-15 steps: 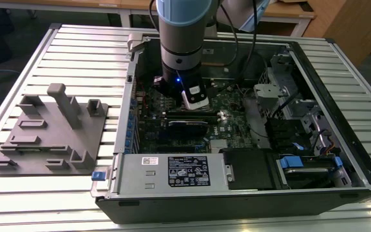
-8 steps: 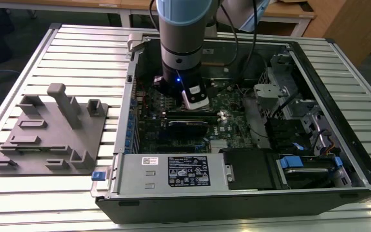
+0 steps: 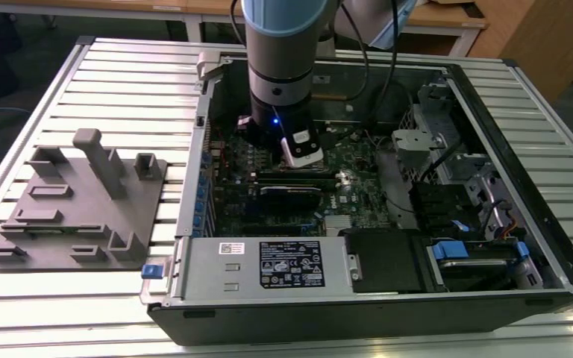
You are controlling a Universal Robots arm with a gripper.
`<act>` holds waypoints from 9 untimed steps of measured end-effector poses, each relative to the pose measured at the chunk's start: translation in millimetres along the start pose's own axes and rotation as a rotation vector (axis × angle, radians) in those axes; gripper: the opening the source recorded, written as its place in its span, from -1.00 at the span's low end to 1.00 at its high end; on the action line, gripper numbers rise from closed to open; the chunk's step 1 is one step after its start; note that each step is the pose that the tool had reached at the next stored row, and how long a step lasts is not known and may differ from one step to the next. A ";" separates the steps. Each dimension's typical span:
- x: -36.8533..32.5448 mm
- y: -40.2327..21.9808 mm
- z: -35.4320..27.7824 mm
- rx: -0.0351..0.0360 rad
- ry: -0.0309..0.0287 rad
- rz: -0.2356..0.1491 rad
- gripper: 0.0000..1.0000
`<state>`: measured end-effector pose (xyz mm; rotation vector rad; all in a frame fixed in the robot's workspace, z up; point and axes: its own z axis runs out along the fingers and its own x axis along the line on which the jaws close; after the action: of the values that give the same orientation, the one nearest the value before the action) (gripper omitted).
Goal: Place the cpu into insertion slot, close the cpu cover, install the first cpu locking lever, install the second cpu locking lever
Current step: 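Install the second cpu locking lever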
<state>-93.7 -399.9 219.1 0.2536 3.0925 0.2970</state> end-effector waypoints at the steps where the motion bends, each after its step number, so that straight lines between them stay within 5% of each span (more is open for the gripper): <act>1: 0.0 0.0 0.0 0.0000 0.0000 0.000 -0.79; 9: -5.8 1.0 0.2 0.0000 0.0000 0.000 -0.79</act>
<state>-87.8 -399.8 219.1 0.2536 3.0926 0.2970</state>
